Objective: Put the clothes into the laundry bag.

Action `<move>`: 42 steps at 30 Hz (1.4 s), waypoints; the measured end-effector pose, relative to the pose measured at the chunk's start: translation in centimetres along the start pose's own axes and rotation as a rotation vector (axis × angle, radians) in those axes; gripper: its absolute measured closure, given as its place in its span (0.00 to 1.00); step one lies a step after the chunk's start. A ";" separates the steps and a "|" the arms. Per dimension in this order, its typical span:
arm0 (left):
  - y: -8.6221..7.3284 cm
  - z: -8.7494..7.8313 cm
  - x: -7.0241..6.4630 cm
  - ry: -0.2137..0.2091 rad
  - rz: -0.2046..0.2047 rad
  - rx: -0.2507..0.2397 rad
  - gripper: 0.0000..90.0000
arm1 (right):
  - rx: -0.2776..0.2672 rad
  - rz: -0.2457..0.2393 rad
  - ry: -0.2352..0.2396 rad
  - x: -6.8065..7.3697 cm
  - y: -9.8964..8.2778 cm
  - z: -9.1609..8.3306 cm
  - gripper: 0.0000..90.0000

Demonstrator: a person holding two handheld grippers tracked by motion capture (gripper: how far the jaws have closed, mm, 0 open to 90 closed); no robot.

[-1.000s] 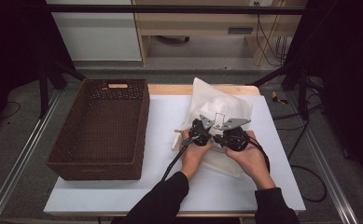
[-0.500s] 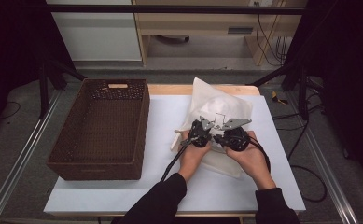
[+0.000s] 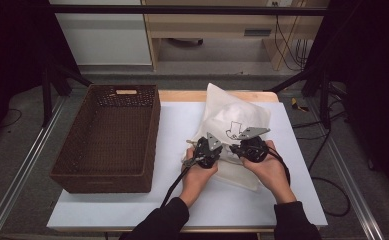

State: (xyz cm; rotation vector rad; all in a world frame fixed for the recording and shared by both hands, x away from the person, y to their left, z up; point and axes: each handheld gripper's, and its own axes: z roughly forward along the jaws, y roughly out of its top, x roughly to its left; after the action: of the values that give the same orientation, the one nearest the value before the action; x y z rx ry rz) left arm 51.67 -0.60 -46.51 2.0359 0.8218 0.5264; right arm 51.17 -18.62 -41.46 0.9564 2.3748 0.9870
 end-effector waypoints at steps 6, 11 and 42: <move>-0.8 -4.0 0.0 -0.008 0.020 -0.033 1.00 | 0.017 -0.019 -0.005 0.4 -0.2 0.5 0.98; -1.4 -7.3 0.5 0.063 0.019 -0.082 0.82 | 0.037 -0.033 -0.021 0.5 -0.5 0.9 0.98; -4.0 -8.5 1.8 0.073 0.022 0.064 0.94 | 0.074 -0.057 -0.004 0.8 -1.3 0.8 0.97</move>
State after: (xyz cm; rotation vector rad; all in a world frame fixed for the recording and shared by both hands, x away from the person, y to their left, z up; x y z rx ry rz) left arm 46.11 7.11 -45.14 2.0966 0.8704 0.5968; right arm 50.45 -18.35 -43.06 0.9106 2.4359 0.8808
